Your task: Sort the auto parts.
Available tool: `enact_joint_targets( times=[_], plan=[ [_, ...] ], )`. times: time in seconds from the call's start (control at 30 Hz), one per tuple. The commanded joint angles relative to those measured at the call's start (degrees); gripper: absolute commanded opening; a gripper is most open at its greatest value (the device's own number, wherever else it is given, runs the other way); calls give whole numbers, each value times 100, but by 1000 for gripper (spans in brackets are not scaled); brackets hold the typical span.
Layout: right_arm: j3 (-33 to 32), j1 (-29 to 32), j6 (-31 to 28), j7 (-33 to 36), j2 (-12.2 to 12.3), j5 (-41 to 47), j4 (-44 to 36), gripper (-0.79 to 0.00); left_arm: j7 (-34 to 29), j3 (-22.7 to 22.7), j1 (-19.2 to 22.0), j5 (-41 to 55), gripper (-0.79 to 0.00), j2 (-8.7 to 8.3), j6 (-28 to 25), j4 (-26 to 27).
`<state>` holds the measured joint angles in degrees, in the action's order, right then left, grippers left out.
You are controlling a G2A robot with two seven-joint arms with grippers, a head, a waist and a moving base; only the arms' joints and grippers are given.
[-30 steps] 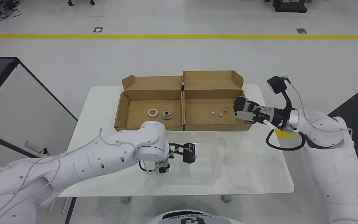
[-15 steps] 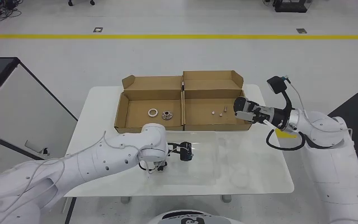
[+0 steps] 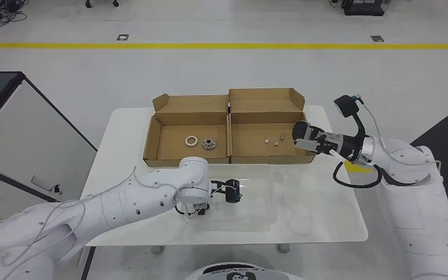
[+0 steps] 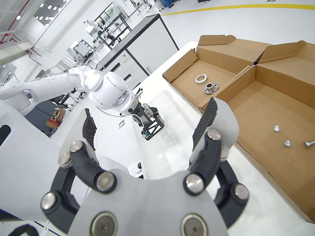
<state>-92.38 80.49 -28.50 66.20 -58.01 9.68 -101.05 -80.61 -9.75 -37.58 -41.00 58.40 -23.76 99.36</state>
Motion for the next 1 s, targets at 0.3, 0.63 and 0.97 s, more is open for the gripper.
enact_joint_targets(
  times=[0.3,0.63,0.97],
  plan=[
    [0,0,0,0,0,0,0,0,109,1,94,123,-422,68,-107,-59],
    [0,0,0,0,0,0,0,0,-54,1,158,25,-425,21,56,-89],
    [0,0,0,0,0,0,0,0,134,1,19,-20,-422,60,-133,-108]
  ],
)
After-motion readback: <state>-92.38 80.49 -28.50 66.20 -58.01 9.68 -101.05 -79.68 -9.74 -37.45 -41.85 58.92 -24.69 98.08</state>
